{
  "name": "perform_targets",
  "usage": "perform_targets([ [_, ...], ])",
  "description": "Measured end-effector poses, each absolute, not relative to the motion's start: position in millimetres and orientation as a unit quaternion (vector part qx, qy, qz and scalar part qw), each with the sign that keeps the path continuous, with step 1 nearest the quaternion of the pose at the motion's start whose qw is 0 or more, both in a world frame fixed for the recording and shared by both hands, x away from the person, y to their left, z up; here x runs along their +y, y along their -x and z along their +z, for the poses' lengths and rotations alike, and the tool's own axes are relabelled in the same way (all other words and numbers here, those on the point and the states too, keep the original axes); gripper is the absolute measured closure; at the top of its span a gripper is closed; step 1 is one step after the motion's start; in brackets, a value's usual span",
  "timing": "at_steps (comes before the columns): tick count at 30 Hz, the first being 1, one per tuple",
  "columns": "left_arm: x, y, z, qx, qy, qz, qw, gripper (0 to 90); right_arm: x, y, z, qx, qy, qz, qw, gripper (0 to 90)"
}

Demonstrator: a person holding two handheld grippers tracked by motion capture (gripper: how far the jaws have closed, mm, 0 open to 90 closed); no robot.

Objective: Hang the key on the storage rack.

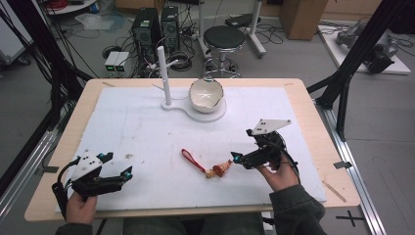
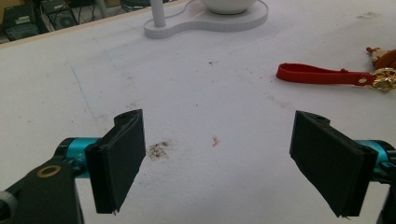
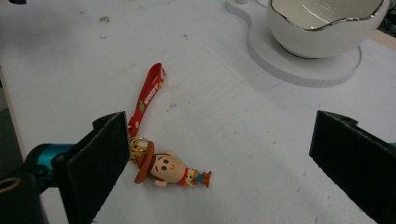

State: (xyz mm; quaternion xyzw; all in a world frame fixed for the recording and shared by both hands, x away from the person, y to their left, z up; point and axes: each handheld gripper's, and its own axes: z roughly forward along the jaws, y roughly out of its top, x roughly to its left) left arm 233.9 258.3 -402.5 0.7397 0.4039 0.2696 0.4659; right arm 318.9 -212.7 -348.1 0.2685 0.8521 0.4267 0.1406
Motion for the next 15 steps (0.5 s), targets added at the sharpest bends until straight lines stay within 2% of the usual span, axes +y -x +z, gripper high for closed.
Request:
perform_targets([
  [15, 258, -234, -402, 0.401, -0.74, 0.27, 0.469, 18.8, -180, -324, -349, 0.858, -0.258, 0.431, 0.112, 7.2],
])
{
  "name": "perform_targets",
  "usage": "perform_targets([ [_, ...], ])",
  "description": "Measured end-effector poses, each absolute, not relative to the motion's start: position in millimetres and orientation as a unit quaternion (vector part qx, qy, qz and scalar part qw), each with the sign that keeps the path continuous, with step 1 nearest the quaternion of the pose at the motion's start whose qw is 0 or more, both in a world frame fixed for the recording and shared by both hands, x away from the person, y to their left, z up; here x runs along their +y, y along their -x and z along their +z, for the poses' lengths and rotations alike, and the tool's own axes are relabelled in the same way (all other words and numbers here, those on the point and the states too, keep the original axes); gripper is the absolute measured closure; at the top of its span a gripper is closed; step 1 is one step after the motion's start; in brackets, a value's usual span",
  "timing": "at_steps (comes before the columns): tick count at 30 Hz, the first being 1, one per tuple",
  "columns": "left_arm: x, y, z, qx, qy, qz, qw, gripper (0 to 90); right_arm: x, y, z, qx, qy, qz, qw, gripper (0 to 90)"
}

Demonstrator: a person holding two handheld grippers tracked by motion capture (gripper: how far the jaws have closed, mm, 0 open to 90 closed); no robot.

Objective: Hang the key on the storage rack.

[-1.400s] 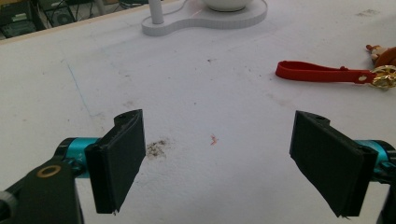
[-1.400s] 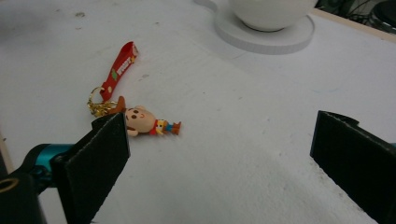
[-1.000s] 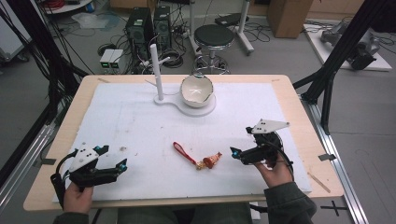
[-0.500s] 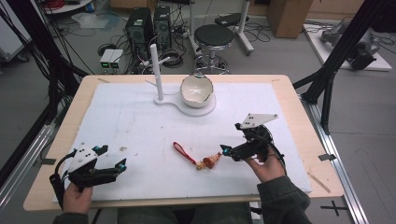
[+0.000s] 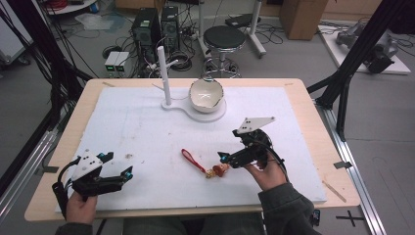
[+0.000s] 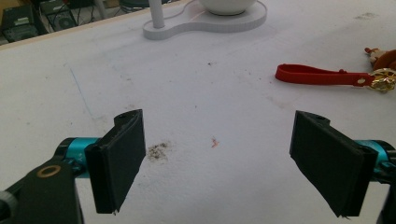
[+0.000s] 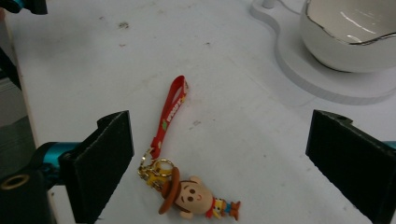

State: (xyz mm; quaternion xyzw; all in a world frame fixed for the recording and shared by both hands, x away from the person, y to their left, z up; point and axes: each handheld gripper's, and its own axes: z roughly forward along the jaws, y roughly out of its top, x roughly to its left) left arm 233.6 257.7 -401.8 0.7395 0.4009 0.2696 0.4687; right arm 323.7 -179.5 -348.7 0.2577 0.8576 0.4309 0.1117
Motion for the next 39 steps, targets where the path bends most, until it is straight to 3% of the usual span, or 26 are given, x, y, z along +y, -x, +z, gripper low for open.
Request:
perform_targets([
  [2, 258, -234, -402, 0.401, -0.74, 0.269, 0.468, 18.8, -172, -325, -351, 0.863, -0.253, 0.424, 0.104, 16.3],
  [9, 258, -234, -402, 0.4, -0.741, 0.27, 0.467, 18.8, -155, -328, -360, 0.873, -0.243, 0.412, 0.092, 21.2],
  [23, 258, -234, -402, 0.399, -0.741, 0.272, 0.467, 18.8, -128, -335, -378, 0.893, -0.26, 0.365, 0.043, 45.3],
  [39, 257, -234, -401, 0.394, -0.744, 0.274, 0.465, 18.8, -103, -334, -392, 0.912, -0.256, 0.321, 0.023, 57.3],
])
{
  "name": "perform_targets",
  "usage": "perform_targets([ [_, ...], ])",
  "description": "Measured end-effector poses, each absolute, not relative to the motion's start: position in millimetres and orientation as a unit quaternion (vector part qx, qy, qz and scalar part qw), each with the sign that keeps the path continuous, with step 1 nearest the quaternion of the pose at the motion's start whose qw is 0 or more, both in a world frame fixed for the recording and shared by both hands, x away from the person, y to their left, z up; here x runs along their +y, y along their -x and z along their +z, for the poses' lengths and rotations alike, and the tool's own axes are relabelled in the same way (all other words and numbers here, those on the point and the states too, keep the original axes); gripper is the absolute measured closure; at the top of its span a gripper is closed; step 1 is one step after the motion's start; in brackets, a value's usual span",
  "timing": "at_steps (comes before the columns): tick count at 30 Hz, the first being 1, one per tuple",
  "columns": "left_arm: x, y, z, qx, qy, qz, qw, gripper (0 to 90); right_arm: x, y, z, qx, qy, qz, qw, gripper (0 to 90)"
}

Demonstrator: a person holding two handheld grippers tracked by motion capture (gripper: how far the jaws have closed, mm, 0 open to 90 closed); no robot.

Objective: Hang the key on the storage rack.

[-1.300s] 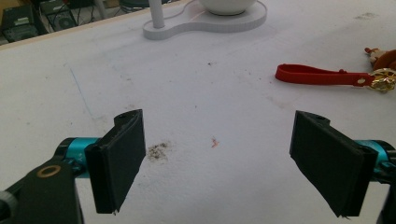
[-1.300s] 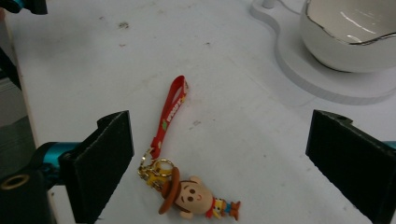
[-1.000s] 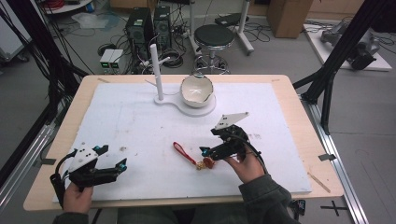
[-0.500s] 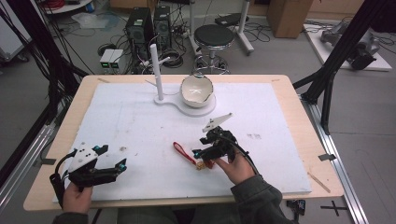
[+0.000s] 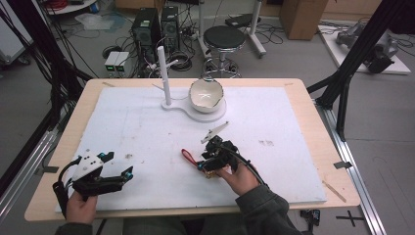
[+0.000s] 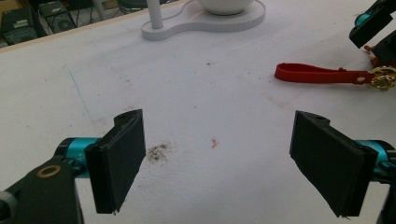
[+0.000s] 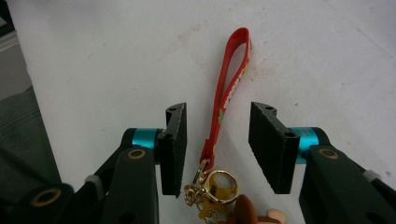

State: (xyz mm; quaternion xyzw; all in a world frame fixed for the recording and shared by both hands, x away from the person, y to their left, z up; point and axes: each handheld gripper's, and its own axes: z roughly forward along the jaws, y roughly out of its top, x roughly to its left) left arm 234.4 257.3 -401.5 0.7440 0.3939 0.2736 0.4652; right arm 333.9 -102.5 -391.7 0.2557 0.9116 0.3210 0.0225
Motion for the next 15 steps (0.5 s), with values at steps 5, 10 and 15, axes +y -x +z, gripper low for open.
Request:
perform_targets([
  [5, 258, -235, -401, 0.397, -0.743, 0.273, 0.464, 18.7, -96, -331, -394, 0.914, -0.259, 0.312, 0.02, 60.2],
  [10, 258, -234, -401, 0.395, -0.745, 0.274, 0.463, 18.8, -92, -332, -399, 0.916, -0.26, 0.306, 0.016, 61.9],
  [15, 257, -234, -401, 0.393, -0.745, 0.276, 0.464, 18.8, -90, -332, -405, 0.917, -0.261, 0.302, 0.018, 62.6],
])
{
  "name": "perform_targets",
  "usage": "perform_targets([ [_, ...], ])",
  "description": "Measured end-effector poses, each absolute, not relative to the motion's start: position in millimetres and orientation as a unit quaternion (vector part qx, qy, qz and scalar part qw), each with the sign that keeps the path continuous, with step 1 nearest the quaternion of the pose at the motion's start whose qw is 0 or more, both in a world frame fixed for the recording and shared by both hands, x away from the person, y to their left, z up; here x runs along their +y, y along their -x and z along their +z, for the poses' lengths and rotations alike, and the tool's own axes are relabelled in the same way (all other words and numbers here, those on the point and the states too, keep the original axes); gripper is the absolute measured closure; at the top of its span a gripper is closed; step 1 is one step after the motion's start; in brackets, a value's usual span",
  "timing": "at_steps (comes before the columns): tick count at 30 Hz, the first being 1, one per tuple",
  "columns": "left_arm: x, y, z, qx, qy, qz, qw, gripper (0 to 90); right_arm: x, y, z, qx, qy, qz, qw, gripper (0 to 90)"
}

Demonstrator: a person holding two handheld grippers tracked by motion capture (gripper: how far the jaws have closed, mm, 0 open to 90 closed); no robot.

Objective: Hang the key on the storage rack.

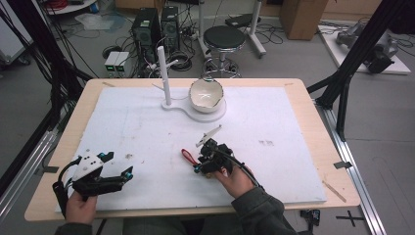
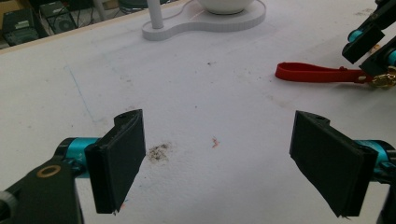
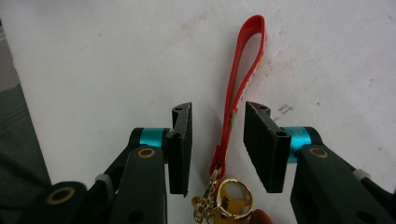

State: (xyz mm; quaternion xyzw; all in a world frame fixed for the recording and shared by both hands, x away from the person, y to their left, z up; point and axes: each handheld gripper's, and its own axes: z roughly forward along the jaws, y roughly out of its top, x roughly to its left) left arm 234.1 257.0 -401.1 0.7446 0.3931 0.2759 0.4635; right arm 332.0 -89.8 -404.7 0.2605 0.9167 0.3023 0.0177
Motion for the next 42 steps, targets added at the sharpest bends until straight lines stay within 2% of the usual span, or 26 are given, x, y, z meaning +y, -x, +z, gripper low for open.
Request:
perform_targets([
  [15, 256, -234, -401, 0.39, -0.746, 0.276, 0.464, 18.7, -87, -333, -415, 0.922, -0.267, 0.28, 0.018, 68.9],
  [30, 256, -233, -400, 0.394, -0.741, 0.275, 0.469, 18.8, -85, -336, -420, 0.925, -0.272, 0.262, 0.03, 71.5],
  [42, 256, -233, -400, 0.394, -0.741, 0.277, 0.468, 18.8, -87, -338, -420, 0.923, -0.282, 0.261, 0.032, 80.8],
])
